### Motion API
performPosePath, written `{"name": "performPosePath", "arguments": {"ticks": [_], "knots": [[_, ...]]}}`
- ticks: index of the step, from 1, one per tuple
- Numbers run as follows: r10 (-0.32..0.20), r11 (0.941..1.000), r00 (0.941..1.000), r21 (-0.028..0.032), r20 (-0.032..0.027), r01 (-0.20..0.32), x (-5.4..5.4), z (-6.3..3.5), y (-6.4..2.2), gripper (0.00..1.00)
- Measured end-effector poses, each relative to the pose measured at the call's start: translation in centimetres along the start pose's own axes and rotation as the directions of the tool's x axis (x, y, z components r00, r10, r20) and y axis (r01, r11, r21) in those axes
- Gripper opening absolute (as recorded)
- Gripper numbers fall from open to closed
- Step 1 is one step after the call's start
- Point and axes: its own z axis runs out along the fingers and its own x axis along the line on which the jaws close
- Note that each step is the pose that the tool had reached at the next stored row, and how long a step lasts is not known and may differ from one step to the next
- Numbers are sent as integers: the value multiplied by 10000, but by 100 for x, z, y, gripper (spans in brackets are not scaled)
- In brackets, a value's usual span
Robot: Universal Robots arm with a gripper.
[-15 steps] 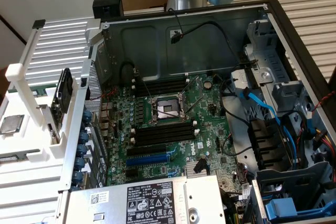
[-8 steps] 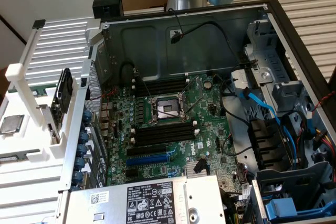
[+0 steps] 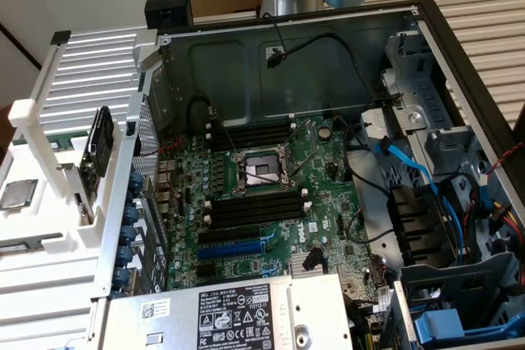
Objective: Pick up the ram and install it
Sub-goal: 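Pick up the ram and move it above insertion slot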
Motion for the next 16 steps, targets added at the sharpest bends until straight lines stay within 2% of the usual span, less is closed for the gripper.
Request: {"name": "performPosePath", "arguments": {"ticks": [4,8,13,16], "knots": [[-739,9973,9973,-16,-28,739,0,2,0,10],[-1464,9892,9892,-33,-54,1464,0,3,0,10],[-2341,9722,9722,-57,-85,2340,0,4,0,10],[-2882,9576,9575,-74,-102,2882,0,5,0,10]]}}
